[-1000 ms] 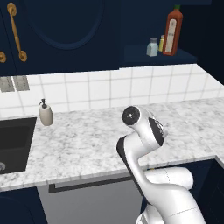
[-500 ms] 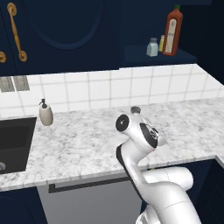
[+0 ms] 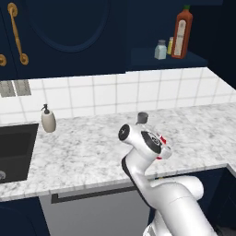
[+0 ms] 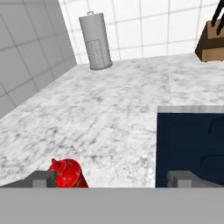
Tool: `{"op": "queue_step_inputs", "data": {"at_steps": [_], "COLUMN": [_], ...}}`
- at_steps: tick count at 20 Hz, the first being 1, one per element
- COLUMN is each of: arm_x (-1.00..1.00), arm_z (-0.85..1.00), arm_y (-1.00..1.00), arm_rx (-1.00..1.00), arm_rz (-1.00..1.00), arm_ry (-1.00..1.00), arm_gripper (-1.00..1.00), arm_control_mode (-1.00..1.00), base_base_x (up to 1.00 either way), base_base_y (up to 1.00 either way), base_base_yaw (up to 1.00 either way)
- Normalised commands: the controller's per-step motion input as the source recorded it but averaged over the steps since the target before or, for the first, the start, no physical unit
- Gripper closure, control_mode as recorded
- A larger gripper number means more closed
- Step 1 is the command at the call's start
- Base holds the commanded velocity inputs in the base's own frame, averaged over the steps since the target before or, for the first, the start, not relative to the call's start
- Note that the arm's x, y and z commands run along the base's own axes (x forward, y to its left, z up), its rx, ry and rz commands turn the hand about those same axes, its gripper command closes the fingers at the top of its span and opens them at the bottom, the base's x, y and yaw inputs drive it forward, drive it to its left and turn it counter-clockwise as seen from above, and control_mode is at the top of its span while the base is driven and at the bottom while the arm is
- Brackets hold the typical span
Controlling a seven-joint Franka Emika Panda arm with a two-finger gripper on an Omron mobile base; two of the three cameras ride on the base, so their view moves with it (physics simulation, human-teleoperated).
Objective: Put the shaker and condiment bottle from the counter next to their counterparts in the cabinet.
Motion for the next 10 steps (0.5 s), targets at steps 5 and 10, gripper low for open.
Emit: {"op": "queue_step_inputs", "data": {"at_steps": [5,10], "arm_x": [0.34,0.37], "arm_z": [-0.14,-0.07], "arm_y": [-0.02,-0.04], "arm_rx": [0.00,0.00], "arm_rz": [-0.05,-0.03], "arm_ry": [0.00,0.00], "arm_gripper": [-1.00,-1.00], "arm_control_mode": [-1.00,-1.00], "base_base_x": [0.00,0.00], "base_base_y": [0.00,0.00], "base_base_yaw": [0.00,0.00]}}
